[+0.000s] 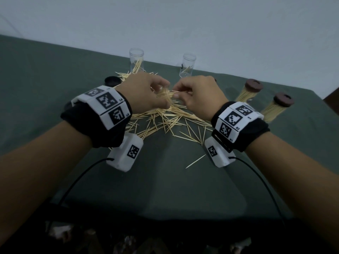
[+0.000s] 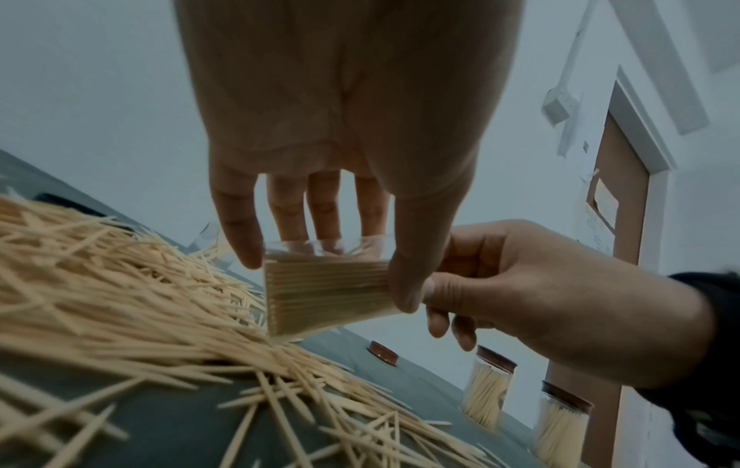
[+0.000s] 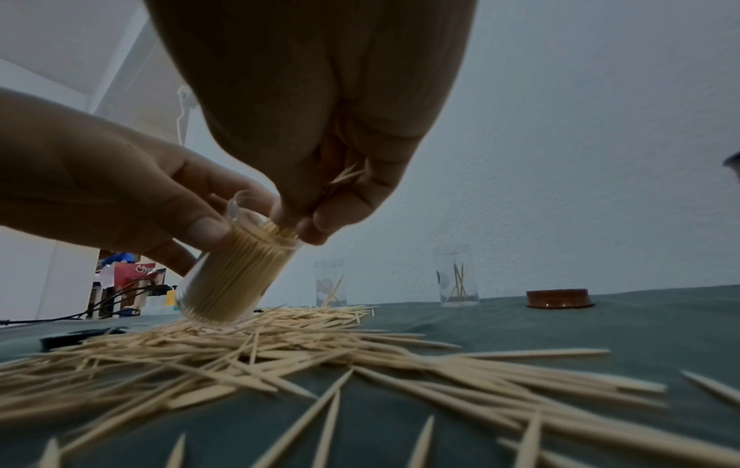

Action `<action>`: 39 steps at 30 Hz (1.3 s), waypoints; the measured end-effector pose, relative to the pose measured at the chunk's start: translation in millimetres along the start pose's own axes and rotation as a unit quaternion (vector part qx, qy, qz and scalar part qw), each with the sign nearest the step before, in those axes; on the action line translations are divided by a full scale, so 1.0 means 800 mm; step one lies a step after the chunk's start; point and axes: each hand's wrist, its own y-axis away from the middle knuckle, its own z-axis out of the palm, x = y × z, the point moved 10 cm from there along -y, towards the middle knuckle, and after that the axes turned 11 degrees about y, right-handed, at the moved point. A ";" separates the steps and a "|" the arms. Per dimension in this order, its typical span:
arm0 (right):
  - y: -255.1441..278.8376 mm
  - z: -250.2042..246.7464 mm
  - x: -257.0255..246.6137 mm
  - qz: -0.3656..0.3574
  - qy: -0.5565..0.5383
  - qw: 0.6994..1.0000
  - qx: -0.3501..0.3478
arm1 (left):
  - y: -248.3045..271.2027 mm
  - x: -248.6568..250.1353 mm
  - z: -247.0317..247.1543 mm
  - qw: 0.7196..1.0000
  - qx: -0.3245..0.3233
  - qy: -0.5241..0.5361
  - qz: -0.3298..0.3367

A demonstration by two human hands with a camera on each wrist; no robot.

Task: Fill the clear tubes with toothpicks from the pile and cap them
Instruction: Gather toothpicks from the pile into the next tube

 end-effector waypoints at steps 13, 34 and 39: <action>0.001 -0.012 -0.011 -0.023 -0.030 0.998 0.046 | 0.001 0.001 0.010 1.000 -0.017 0.021 0.016; 0.003 -0.007 -0.001 -0.020 0.000 1.000 -0.010 | -0.001 -0.002 0.004 0.996 -0.026 0.082 0.026; 0.010 -0.026 -0.002 -0.028 -0.012 0.999 0.007 | -0.002 -0.002 0.004 0.995 -0.024 0.089 0.029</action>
